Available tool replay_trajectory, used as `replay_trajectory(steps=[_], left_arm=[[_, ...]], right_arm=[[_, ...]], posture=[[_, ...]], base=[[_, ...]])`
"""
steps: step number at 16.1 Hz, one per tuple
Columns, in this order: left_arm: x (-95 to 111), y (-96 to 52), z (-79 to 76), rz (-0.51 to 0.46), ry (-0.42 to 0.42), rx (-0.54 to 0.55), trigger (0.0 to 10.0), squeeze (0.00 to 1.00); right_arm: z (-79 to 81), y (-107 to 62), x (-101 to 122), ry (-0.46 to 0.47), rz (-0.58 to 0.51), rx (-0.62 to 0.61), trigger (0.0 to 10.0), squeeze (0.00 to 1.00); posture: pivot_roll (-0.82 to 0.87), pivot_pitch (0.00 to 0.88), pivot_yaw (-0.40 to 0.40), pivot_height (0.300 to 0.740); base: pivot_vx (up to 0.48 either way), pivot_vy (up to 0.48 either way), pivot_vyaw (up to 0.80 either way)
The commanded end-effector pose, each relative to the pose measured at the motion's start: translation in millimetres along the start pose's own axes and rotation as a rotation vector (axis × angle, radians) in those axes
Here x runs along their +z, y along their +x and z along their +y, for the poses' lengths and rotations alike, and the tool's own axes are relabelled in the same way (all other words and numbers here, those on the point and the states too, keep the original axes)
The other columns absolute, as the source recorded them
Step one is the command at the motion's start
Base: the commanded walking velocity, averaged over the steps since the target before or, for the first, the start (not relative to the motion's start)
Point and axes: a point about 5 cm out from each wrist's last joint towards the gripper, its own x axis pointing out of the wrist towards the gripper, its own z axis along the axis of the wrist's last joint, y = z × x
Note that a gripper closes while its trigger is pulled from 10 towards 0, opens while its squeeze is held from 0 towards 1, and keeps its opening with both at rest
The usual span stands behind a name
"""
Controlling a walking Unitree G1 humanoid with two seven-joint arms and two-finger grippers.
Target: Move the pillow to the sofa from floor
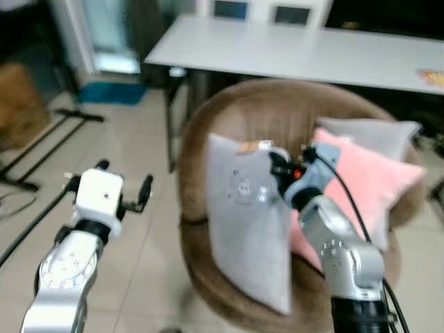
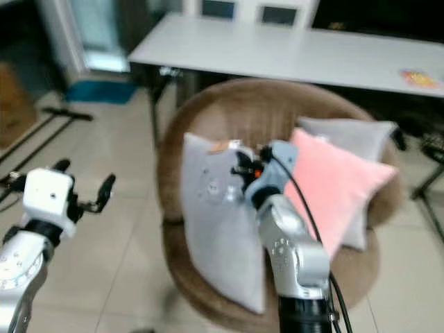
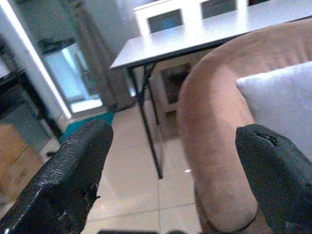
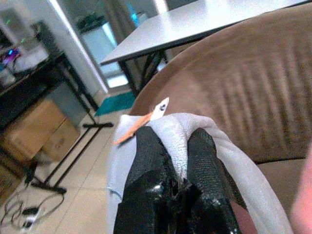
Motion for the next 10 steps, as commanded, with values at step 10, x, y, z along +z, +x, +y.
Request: replay_trajectory(steps=[10], left_arm=[[-4,-7.0,-8.2,0.059,0.047,-0.325,10.0,0.00]], right_arm=[[22.9,46.8,18,0.042,-0.088,0.121,10.0,0.00]], posture=[[0.05,0.000,0.008,0.740]], base=[[0.000,0.000,-0.08]])
